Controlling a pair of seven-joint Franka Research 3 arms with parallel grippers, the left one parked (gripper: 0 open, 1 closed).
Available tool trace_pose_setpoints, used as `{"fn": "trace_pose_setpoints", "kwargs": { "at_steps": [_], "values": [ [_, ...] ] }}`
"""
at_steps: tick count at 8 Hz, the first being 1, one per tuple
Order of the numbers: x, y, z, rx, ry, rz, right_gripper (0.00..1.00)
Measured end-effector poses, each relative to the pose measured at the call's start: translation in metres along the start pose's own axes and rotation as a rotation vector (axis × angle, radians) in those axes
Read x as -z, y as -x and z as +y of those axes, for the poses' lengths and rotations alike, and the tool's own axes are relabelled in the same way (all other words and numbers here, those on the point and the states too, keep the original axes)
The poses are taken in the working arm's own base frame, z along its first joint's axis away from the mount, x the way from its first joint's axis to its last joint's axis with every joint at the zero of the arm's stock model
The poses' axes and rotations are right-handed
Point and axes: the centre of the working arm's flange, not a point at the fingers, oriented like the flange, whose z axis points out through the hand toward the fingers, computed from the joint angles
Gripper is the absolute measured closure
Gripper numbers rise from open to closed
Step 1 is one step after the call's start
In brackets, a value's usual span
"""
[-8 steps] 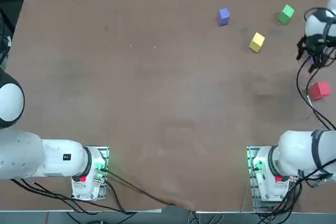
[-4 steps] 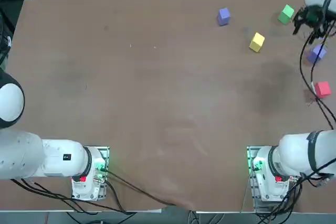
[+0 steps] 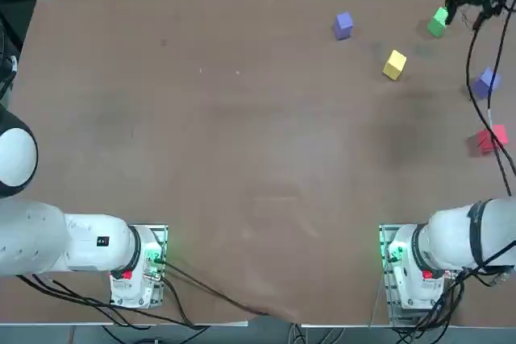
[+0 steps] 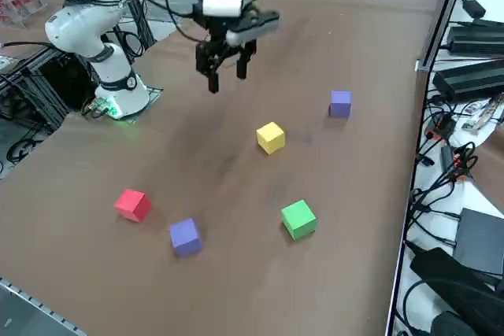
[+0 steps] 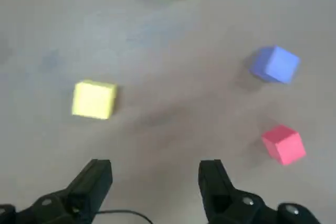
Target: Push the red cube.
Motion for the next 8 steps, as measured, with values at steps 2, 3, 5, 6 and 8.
{"fn": "trace_pose_setpoints", "kwargs": {
  "at_steps": [2,3,5,6,8],
  "values": [
    [0.036,-0.001,-0.004,0.126,-0.062,0.006,0.0],
    [0.054,0.0,-0.004,0.178,-0.075,0.014,0.0],
    [0.086,0.002,-0.016,0.236,-0.088,0.056,0.0],
    [0.096,0.005,-0.023,0.253,-0.089,0.062,0.0],
    [0.111,0.019,-0.025,0.291,-0.084,0.022,0.0]
  ]
}}
